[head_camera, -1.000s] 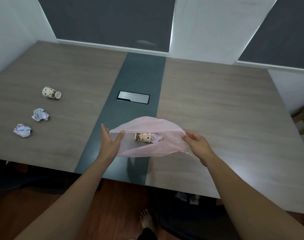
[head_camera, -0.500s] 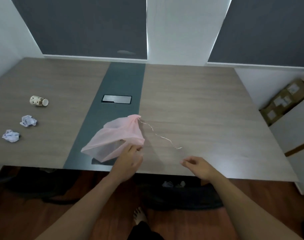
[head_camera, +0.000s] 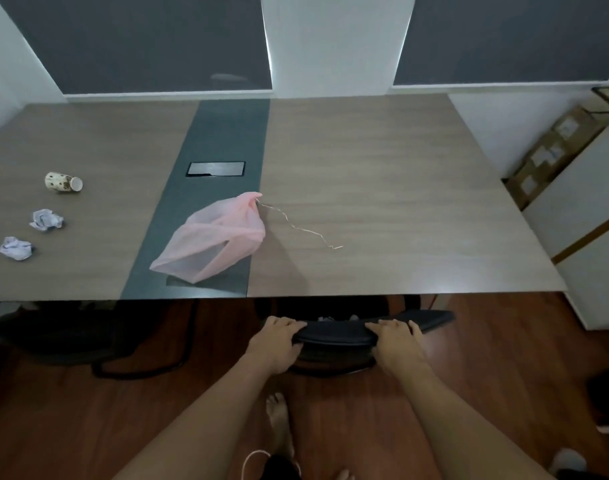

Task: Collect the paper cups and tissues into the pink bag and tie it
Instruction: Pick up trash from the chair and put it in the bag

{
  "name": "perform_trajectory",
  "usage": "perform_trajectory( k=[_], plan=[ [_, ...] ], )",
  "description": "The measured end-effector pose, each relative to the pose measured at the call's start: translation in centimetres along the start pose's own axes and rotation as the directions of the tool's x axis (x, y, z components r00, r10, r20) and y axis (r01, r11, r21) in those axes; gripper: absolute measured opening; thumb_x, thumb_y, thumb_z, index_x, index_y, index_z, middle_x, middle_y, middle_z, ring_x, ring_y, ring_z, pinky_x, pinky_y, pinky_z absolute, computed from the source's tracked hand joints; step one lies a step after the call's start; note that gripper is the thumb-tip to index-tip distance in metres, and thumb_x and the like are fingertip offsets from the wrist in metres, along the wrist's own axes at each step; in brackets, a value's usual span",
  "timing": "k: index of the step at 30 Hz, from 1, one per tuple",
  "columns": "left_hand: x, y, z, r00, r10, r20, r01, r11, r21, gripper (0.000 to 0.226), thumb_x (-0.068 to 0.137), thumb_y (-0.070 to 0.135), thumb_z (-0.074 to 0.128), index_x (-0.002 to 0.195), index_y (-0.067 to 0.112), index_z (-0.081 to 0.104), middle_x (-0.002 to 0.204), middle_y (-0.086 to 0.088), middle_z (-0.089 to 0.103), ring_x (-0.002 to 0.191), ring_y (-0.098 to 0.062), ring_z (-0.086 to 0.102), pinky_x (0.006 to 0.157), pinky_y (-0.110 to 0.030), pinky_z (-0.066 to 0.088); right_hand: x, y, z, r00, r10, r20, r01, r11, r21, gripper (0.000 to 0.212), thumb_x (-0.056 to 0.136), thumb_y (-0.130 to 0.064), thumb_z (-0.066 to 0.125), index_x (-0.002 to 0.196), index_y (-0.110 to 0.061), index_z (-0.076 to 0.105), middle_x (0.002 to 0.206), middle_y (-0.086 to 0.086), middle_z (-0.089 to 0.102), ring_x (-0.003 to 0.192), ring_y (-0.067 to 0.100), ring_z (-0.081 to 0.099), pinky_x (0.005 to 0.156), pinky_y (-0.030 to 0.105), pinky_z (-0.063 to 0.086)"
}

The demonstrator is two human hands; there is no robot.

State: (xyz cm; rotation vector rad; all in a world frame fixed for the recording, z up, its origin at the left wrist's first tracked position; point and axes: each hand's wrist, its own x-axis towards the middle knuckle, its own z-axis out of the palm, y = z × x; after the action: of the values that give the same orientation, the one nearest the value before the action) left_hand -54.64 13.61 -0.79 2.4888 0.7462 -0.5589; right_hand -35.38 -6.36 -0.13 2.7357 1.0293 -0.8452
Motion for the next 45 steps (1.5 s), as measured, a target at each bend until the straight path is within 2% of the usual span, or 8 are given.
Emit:
perform_trajectory(
  k=[3,7,13,26,34,39,43,45],
  plan=[
    [0.3,0.7,-0.1,0.997,-0.075,-0.009,0.075,0.997,-0.009,0.051,0.11,0.044,0.057,0.161,0.039,0.05,0.16,0.001,0.052,0.148,-0.026,0.04,0.122,-0.05,0.041,0.3,-0.1,0.2,1.0,0.007,-0.011,-0.009,0.994,-0.113,0.058,0.11,-0.026,0.052,0.164,-0.045,0.046,0.154,-0.001,0.059,0.144,0.026,0.051,0.13,0.051,0.024],
    [-0.1,1.2,-0.3,0.992,-0.115,0.06,0.109,0.989,0.1,0.056,0.103,0.052,0.068,0.157,0.045,0.054,0.158,-0.001,0.056,0.151,-0.027,0.042,0.13,-0.055,0.019,-0.3,0.3,0.9,1.0,0.01,0.019,-0.007,0.983,-0.185,0.055,0.106,-0.037,0.064,0.159,-0.047,0.052,0.149,0.0,0.062,0.138,0.028,0.055,0.12,0.053,0.032],
    [-3.5,0.1,1.7,0.995,-0.018,0.098,0.014,0.999,0.046,0.058,0.094,0.03,0.079,0.15,0.04,0.064,0.147,-0.007,0.065,0.135,-0.029,0.059,0.113,-0.043,0.052,-4.4,2.3,4.0,0.999,-0.02,0.043,0.023,0.996,-0.088,0.063,0.098,-0.052,0.071,0.158,-0.053,0.052,0.148,-0.003,0.057,0.135,0.029,0.047,0.114,0.049,0.033],
    [-11.6,-1.6,9.1,0.968,0.161,0.193,-0.171,0.985,0.037,0.058,0.09,0.049,0.077,0.146,0.049,0.065,0.122,0.018,0.064,0.11,-0.014,0.049,0.097,-0.029,0.048,-13.7,4.6,8.3,0.992,-0.06,0.114,0.069,0.995,-0.078,0.059,0.099,-0.049,0.072,0.155,-0.056,0.055,0.146,-0.002,0.058,0.132,0.033,0.049,0.114,0.049,0.034],
    [-13.0,-2.1,8.8,0.954,0.184,0.238,-0.179,0.983,-0.043,0.064,0.085,0.058,0.08,0.147,0.049,0.064,0.131,0.019,0.063,0.121,-0.011,0.052,0.108,-0.032,0.046,-14.8,3.0,5.9,0.959,-0.049,0.278,0.092,0.985,-0.145,0.07,0.091,-0.045,0.082,0.156,-0.041,0.056,0.151,0.0,0.055,0.139,0.034,0.047,0.115,0.057,0.04],
    [-12.9,-3.1,6.6,0.921,0.158,0.356,-0.066,0.964,-0.257,0.063,0.078,0.077,0.079,0.133,0.048,0.073,0.13,0.026,0.067,0.124,-0.001,0.06,0.111,-0.033,0.049,-13.1,0.5,2.6,0.861,-0.025,0.507,0.154,0.965,-0.214,0.092,0.082,-0.054,0.092,0.161,-0.026,0.054,0.16,0.004,0.054,0.145,0.032,0.052,0.121,0.05,0.047],
    [-11.8,-6.2,3.2,0.983,0.093,0.159,0.009,0.838,-0.546,0.029,0.099,0.061,0.07,0.106,0.038,0.085,0.104,0.021,0.081,0.098,0.001,0.075,0.091,-0.03,0.064,-10.7,-2.3,0.6,0.807,-0.064,0.588,0.127,0.99,-0.067,0.086,0.088,-0.073,0.077,0.152,-0.018,0.065,0.157,0.001,0.058,0.141,0.027,0.058,0.116,0.041,0.05],
    [-10.3,-9.1,0.4,0.999,-0.009,-0.042,-0.016,0.835,-0.55,0.024,0.107,0.046,0.066,0.104,0.032,0.085,0.098,0.014,0.082,0.09,-0.003,0.076,0.089,-0.038,0.065,-9.1,-3.7,0.4,0.838,-0.131,0.529,0.061,0.987,0.148,0.065,0.094,-0.071,0.071,0.135,-0.021,0.076,0.127,-0.009,0.073,0.112,0.016,0.07,0.09,0.027,0.057]
  ],
)
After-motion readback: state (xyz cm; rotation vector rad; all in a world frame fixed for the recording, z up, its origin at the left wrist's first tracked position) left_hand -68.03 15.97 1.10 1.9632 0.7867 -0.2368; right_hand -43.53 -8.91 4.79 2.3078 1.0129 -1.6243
